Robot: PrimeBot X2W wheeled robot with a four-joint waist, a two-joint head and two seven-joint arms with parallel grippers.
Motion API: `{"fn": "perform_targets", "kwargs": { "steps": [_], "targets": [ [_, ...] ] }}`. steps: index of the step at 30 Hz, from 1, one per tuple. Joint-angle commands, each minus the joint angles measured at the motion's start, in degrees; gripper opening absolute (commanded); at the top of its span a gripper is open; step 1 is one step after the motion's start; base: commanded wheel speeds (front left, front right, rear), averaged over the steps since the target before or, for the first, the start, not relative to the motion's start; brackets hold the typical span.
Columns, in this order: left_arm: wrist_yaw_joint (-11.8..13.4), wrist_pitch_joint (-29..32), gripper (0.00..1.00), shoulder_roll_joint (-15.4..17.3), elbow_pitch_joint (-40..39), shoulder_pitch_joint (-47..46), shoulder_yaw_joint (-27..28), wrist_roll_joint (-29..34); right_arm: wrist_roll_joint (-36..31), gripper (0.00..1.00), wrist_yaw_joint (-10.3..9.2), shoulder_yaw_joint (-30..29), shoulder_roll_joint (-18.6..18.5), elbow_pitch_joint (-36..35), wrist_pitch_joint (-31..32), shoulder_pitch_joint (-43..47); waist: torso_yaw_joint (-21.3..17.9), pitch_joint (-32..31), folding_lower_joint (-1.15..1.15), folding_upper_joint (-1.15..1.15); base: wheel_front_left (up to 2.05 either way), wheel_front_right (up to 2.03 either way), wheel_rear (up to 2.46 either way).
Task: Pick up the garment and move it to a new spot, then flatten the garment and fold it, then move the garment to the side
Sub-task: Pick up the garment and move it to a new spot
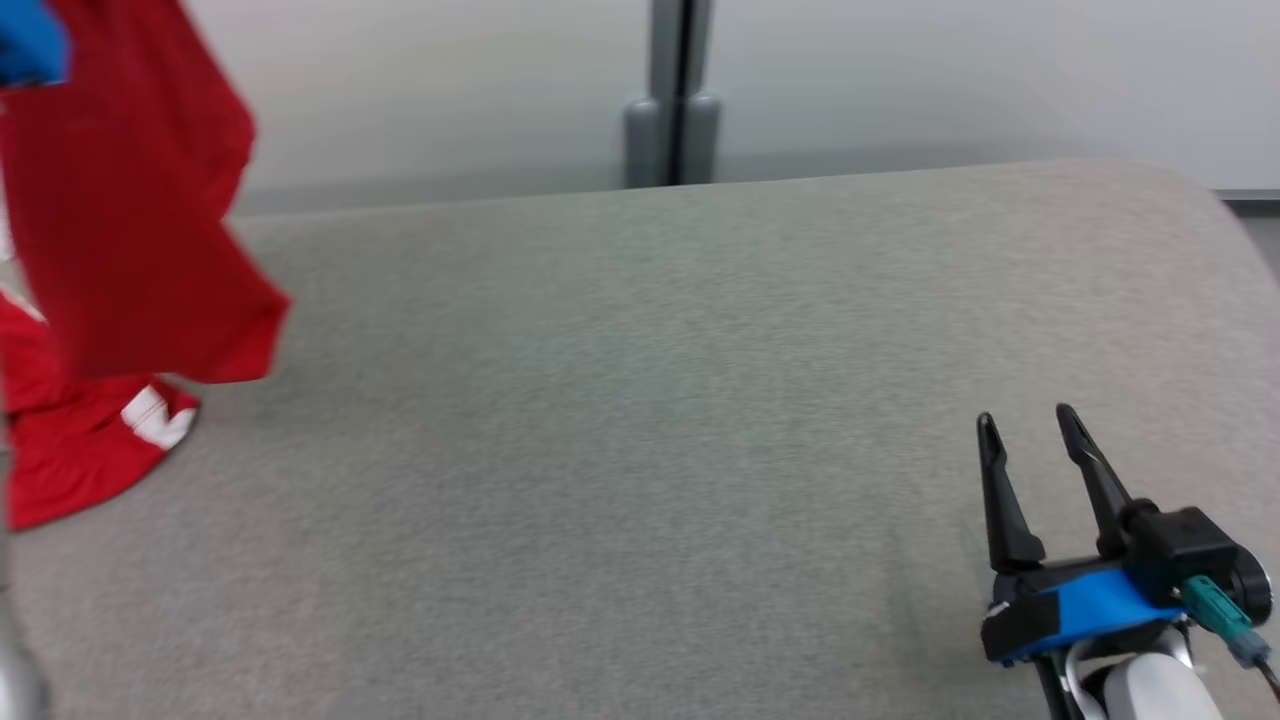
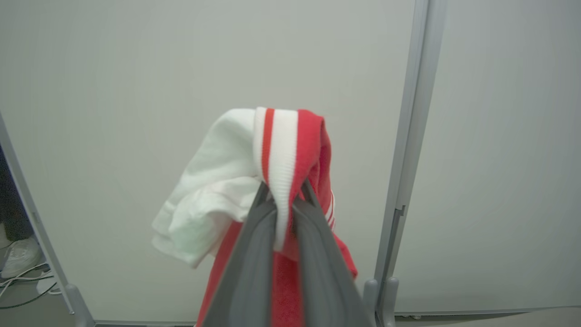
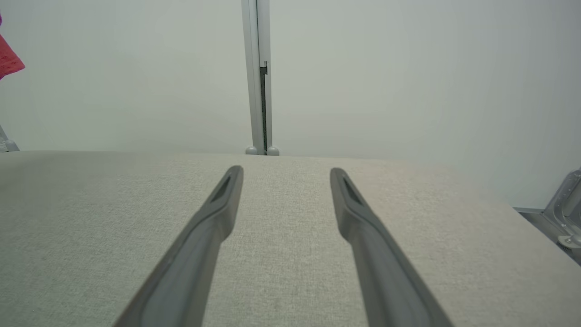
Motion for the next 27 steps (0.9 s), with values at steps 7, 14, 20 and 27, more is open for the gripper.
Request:
{"fn": "perform_targets", "kwargs": {
  "steps": [7,14,20,27],
  "targets": [
    [-0.94,-2.16,0.0,-10.69,-3.14,-1.47,-4.16,-4.33,1.3,1.0,0.01,-4.03,-0.28,-1.09,-0.2,3.15,-6.74,-1.73,0.02,0.01,0.0,0.0,0.0],
    [0.18,-6.64,0.0,-18.37,1.2,8.34,-6.57,-7.47,2.53,1.0,0.01,-4.82,-0.27,-2.76,-0.21,2.32,-8.78,1.0,0.02,0.01,0.0,0.0,0.0],
    [2.61,-13.38,0.0,-19.44,10.98,19.8,-4.96,-8.92,3.62,1.0,0.01,-3.69,-0.24,-2.87,-0.21,0.77,-9.27,3.88,0.02,0.01,0.0,0.0,0.0],
    [4.25,-22.32,0.0,-19.37,20.31,26.13,-1.56,-10.34,3.4,1.0,0.01,-3.57,-0.27,-2.93,-0.21,-0.48,-7.86,6.17,0.02,0.01,0.0,0.0,0.0]
  ]
}}
